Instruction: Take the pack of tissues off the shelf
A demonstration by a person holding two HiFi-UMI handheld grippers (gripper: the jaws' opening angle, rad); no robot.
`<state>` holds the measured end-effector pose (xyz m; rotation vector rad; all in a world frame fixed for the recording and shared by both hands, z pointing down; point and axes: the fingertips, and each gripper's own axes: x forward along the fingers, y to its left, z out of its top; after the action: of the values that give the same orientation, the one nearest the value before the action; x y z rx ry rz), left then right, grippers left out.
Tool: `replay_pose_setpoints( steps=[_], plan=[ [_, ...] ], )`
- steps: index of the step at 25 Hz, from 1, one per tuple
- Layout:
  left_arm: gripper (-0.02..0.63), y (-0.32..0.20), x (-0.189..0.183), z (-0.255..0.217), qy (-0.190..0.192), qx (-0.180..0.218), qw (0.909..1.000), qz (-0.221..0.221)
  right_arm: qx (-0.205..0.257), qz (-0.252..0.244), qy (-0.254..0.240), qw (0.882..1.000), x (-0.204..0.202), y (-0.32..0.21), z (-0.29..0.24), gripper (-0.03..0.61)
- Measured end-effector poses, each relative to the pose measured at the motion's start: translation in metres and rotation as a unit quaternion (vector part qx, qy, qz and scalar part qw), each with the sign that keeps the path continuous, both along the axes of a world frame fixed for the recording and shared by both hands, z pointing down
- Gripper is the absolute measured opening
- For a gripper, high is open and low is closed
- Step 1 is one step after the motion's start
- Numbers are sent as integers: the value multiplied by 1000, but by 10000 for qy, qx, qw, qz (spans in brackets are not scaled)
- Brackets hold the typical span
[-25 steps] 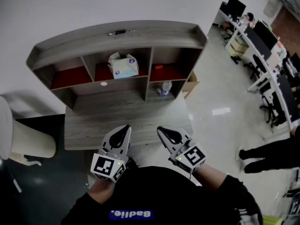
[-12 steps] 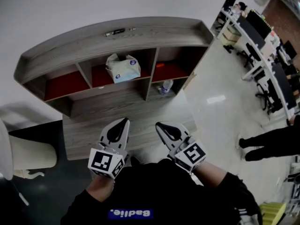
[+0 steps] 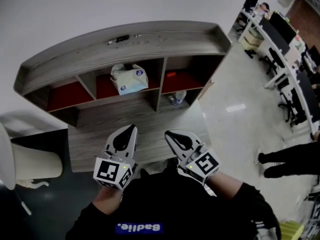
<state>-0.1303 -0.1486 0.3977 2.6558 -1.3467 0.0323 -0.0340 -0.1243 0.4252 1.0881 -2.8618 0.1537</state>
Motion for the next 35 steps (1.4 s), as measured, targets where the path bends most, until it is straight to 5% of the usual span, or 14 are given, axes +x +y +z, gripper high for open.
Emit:
replay_pose_setpoints(
  steps=[18, 35],
  plan=[
    [58, -71, 7, 11, -538, -51, 9966, -628, -63, -515, -104, 9986, 28, -46, 7, 29],
    [146, -125, -13, 26, -1142, -128, 9894, -888, -170, -313, -27, 9994, 46, -51, 12, 29]
  ],
)
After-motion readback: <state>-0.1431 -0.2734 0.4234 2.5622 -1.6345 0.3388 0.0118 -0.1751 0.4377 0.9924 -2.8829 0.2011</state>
